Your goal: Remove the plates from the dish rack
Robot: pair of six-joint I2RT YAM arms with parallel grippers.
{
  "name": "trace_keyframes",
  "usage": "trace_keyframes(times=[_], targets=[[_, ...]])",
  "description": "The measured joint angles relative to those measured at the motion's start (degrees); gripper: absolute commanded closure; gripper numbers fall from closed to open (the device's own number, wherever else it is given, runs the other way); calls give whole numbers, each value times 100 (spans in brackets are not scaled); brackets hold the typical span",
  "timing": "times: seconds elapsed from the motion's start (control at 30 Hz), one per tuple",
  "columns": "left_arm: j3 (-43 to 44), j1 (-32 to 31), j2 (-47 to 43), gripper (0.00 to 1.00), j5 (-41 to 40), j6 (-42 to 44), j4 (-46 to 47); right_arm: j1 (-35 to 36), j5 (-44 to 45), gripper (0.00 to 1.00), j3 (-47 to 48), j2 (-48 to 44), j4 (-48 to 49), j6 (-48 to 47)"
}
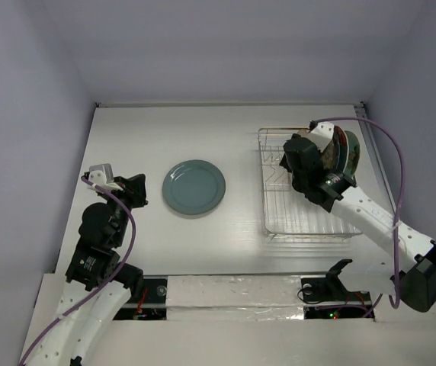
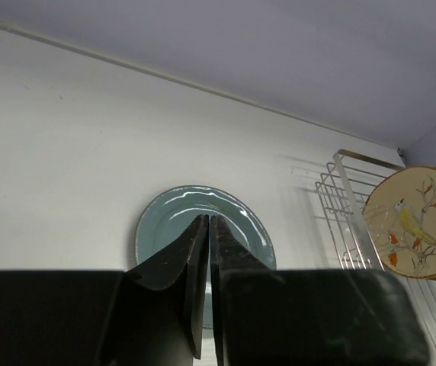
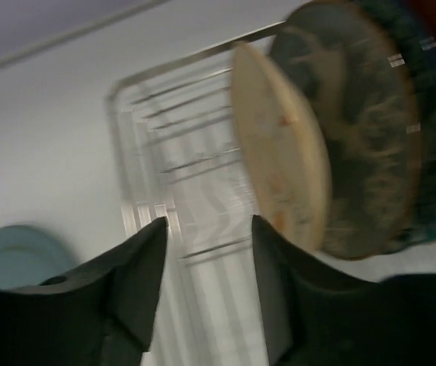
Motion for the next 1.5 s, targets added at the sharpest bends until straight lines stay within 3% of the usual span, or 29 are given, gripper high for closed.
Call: trace_keyframes(times=[0.1,0.27,0.37,0.6,0.73,0.87,1.2,1.4,1.5], targets=[[0,0,0,94,4,20,0,-431,413,30,-20,-11,-518,-229],[0,0,-2,68,7,26,0,-868,649,32,-17,111,-739,-619],[0,0,-2,62,2,24,0,-1130,643,40,-7,437,-721,-868],[0,0,-2,58,4,24,-2,-1449,568,78,332,1504,-710,-1309],[0,0,-2,58,4,24,-2,-1429,450,94,719,1624,-859,-1491],[0,0,-2,57,4,24,-2,-1429,365,100,994,1696,-1099,-1650],[0,0,-2,56,4,24,-2,-1338,507,100,1987,1250,-1941,-2094],[0,0,-2,56,4,24,-4,-796,240,100,2142,280,-1725,-2002],[0,0,-2,56,4,24,-4,-433,-223,100,1805,-144,-1139,-1768]])
